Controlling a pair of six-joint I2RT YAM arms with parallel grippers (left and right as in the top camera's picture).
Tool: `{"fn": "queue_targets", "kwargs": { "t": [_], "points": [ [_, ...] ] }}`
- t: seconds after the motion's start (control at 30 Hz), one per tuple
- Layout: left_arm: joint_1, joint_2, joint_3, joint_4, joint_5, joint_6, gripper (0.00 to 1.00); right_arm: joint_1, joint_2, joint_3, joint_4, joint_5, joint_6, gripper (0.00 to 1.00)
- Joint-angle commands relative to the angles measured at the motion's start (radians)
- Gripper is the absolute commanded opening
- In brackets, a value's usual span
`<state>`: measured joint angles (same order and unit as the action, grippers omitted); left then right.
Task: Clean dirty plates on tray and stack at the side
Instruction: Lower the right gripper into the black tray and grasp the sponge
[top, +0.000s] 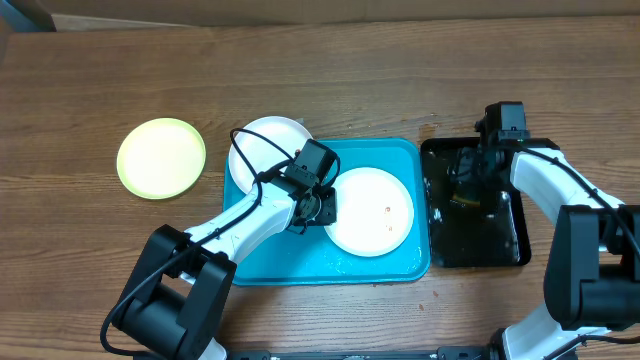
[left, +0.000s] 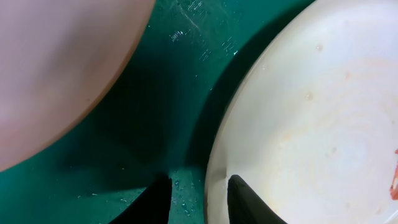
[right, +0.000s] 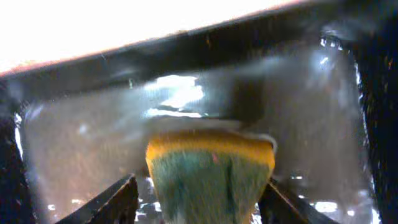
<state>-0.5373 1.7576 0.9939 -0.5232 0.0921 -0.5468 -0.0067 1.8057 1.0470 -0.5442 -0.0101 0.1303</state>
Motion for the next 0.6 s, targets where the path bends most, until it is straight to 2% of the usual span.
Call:
{"fn": "queue_targets", "kwargs": {
  "t": [0.0, 0.33, 0.57],
  "points": [
    [-0.006, 0.008, -0.004, 0.005, -0.014, 0.001, 0.33, -0.002, 0.003, 0.003, 0.035, 0.03, -0.001, 0.64],
    [-0.006, 0.008, -0.004, 0.008, -0.014, 0.001, 0.33, -0.002, 0.003, 0.002, 0.066, 0.055, 0.0, 0.62],
    [-0.006, 0.008, -0.004, 0.008, -0.014, 0.001, 0.42, -0.002, 0.003, 0.001, 0.061, 0.054, 0.0, 0.54]
  ]
}}
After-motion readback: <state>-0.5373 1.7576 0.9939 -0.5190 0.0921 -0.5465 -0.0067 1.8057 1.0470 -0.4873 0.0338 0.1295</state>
